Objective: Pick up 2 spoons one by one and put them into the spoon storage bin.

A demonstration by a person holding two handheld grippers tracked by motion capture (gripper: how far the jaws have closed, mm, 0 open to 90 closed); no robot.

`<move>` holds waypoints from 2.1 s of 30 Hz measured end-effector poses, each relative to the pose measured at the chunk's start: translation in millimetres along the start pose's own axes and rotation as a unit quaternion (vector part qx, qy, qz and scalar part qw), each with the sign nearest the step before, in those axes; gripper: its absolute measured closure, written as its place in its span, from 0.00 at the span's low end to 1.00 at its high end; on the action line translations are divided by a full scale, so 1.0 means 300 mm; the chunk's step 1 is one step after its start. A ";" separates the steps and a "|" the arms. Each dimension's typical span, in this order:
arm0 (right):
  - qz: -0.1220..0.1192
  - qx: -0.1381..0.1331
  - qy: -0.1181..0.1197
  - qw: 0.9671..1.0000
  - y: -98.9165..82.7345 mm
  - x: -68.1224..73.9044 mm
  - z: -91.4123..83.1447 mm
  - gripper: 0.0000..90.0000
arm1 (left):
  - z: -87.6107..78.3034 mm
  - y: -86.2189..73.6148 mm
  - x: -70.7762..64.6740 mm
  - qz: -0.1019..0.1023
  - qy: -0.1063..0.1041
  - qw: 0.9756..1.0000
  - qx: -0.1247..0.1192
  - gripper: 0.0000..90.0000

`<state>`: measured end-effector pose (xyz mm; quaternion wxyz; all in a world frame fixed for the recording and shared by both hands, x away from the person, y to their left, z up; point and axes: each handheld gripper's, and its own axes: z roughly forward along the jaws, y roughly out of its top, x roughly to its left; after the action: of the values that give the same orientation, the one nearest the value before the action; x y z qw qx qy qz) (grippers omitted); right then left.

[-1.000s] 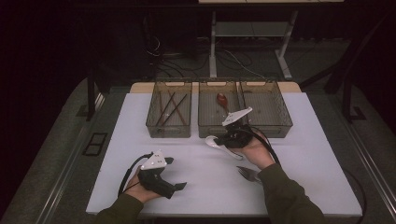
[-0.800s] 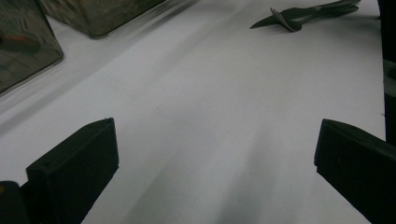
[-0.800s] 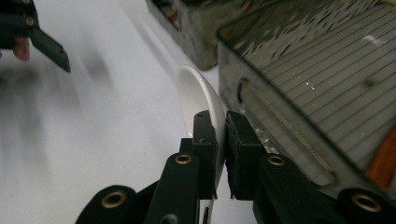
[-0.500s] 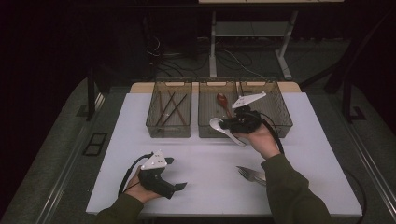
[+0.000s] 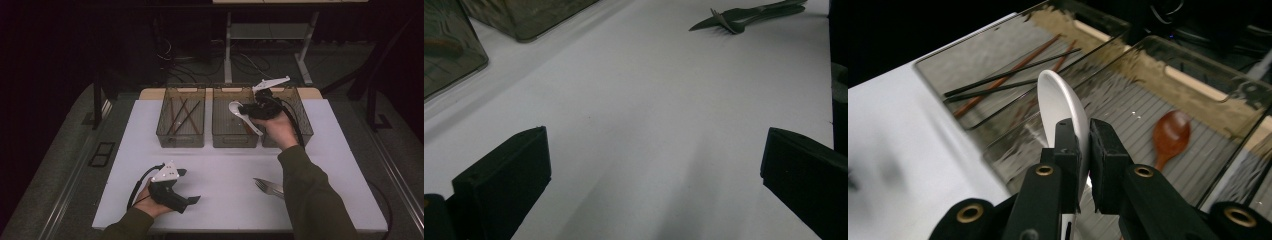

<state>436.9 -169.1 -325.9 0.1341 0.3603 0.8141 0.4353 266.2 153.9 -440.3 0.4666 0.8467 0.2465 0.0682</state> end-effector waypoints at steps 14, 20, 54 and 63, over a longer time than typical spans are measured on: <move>0.027 0.014 -0.029 0.999 -0.022 -0.058 0.163 0.92 | -0.001 0.002 -0.001 0.004 -0.003 1.000 -0.003 0.00; 0.026 0.035 -0.029 0.999 -0.048 -0.054 0.213 0.92 | -0.001 0.003 -0.002 0.003 -0.004 1.000 -0.001 0.00; 0.030 -0.017 0.030 0.999 -0.112 -0.016 -0.006 0.43 | 0.002 -0.001 0.000 -0.004 -0.001 1.000 -0.001 0.00; 0.020 -0.029 0.053 0.998 -0.165 0.006 -0.077 0.43 | 0.003 -0.001 0.001 -0.002 0.000 1.000 0.002 0.00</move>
<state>399.9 -199.9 -351.9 0.0929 0.3487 0.7999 0.4795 266.7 153.3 -441.0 0.4648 0.8473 0.2484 0.0665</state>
